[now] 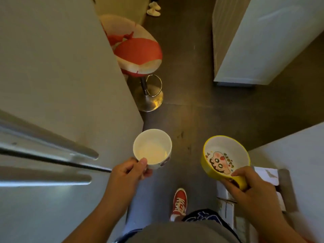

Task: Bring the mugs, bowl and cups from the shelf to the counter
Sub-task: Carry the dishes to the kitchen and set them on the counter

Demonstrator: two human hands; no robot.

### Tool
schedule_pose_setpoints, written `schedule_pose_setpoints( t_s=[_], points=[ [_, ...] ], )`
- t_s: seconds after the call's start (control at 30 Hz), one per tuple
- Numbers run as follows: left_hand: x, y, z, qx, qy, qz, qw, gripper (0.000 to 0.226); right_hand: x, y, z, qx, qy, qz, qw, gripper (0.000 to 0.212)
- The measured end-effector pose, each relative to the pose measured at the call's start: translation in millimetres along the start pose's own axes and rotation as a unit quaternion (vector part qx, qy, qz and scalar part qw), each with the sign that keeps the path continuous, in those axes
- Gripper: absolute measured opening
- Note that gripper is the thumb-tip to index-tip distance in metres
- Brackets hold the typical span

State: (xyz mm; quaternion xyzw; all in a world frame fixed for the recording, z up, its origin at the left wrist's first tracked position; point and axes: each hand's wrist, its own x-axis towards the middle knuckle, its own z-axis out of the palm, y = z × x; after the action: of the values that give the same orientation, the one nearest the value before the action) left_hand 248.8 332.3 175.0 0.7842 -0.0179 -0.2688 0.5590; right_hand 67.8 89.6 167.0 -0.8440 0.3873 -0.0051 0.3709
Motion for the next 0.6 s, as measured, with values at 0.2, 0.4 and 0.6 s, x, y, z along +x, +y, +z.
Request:
schedule_pose_setpoints(
  t_s=[0.2,0.4,0.6],
  points=[
    [68,35,32,0.027,0.014,-0.002,1.000,0.038,93,-5,-32,0.018,0.038,0.000,0.999,0.029],
    [157,64,60,0.054,0.001,0.000,0.999,0.029,174,-19,-41,0.027,0.046,0.008,0.999,0.031],
    [278,108,111,0.053,-0.048,0.012,0.997,0.037,254,-31,-50,0.032,0.051,0.065,0.996,0.029]
  ],
)
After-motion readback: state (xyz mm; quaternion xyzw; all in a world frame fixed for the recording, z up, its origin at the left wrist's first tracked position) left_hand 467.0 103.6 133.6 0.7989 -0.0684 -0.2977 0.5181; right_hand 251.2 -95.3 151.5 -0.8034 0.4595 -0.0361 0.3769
